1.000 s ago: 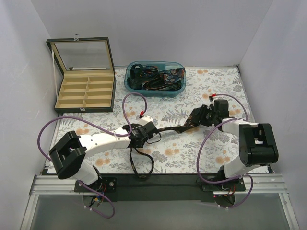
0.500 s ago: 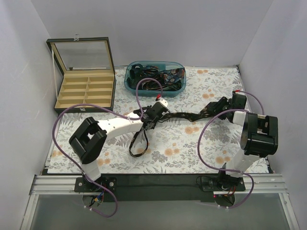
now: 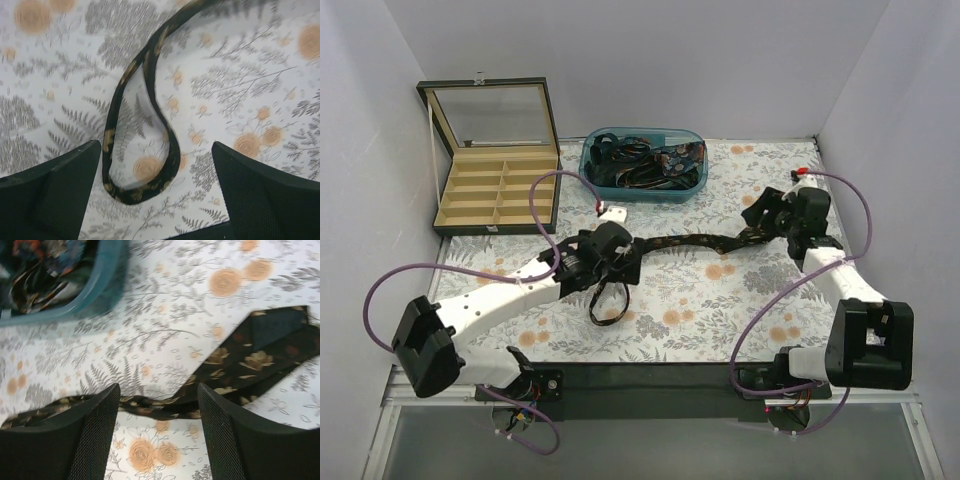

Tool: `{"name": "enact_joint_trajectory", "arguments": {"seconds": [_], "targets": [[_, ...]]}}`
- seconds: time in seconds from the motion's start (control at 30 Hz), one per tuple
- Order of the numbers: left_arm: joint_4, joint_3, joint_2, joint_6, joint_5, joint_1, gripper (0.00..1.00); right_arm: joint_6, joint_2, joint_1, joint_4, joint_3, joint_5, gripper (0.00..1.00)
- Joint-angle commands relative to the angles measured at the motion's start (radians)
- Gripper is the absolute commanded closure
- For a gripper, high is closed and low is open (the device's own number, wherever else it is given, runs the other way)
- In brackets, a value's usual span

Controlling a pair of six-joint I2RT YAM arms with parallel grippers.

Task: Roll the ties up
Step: Flatten the tie

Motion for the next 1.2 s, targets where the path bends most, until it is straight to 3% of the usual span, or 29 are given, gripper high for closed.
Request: {"name": "enact_joint_trajectory", "arguments": {"seconds": [0.0, 0.33, 0.47, 0.57, 0.73, 0.93, 1.17], "targets": [[-0.120, -0.107, -0.057, -0.242, 0.029, 0.021, 0.14, -0.092, -0.056, 0.115, -0.040, -0.020, 0.001, 0.40], [-0.115, -0.252, -0.042, -0.342, 0.064, 0.071, 0.28, -0.144, -0.061, 0.252, -0.063, -0.011, -0.029, 0.40], [-0.115, -0.258, 0.007, -0.343, 0.061, 0.075, 0.36, -0.150, -0.032, 0.254, -0.068, 0.013, 0.004, 0.39], [-0.117, -0.266, 0.014, -0.343, 0.050, 0.075, 0.49, -0.147, 0.002, 0.246, -0.079, 0.036, 0.069, 0.40], [-0.134, -0.282, 0.013, -0.342, -0.043, 0.083, 0.78, -0.085, 0.083, 0.153, -0.079, 0.047, 0.061, 0.42], [-0.100, -0.275, 0.010, -0.323, -0.067, 0.111, 0.97, -0.025, 0.189, 0.048, -0.042, 0.052, -0.038, 0.43], [-0.085, -0.258, 0.021, -0.296, -0.076, 0.138, 1.00, 0.046, 0.282, -0.056, 0.012, 0.038, -0.086, 0.44]]}}
